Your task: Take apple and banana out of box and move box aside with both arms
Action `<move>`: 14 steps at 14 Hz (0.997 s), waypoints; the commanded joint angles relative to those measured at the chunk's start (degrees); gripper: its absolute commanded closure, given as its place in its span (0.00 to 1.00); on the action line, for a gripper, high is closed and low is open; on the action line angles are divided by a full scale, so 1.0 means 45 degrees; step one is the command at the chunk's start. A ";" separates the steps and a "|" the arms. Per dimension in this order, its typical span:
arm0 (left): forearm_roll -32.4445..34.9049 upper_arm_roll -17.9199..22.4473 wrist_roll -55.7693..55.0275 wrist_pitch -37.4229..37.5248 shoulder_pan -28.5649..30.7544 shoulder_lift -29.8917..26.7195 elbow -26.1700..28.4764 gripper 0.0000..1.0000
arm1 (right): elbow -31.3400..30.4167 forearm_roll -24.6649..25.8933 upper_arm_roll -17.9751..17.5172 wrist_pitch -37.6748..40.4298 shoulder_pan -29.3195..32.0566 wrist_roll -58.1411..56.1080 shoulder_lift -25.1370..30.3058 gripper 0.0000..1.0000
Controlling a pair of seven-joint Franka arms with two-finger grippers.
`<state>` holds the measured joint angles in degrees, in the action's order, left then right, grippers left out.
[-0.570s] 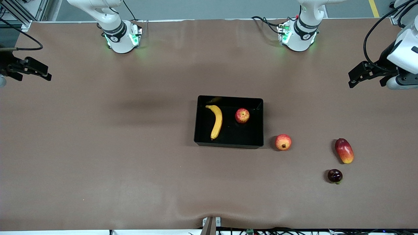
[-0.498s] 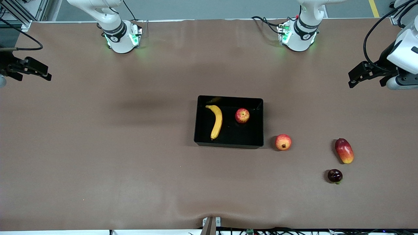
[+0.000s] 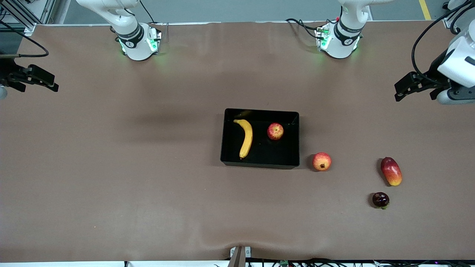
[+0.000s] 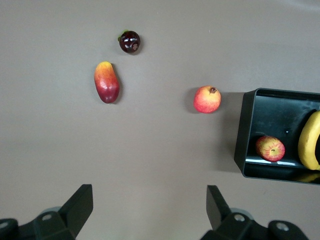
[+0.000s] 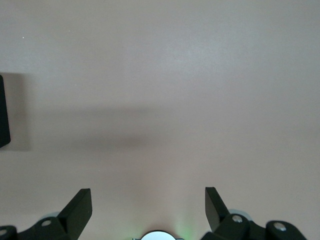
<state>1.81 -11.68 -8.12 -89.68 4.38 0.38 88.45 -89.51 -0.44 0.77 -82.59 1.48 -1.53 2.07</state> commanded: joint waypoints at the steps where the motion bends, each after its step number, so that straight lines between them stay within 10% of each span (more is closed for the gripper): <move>1: -0.0187 -0.0273 -0.0419 0.0164 -0.0133 0.0636 -0.0319 0.00 | 0.0261 0.0118 0.0005 0.0190 -0.0094 0.0164 -0.0109 0.00; 14: -0.0129 -0.1681 -0.5905 -0.4889 -0.2631 0.2648 0.2802 0.00 | 0.0183 0.0314 0.0044 0.0599 0.0062 0.0126 -0.0401 0.00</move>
<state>1.50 -19.38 -31.49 -107.34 -6.10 12.63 97.53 -89.54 0.23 0.87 -81.19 1.53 -1.53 0.39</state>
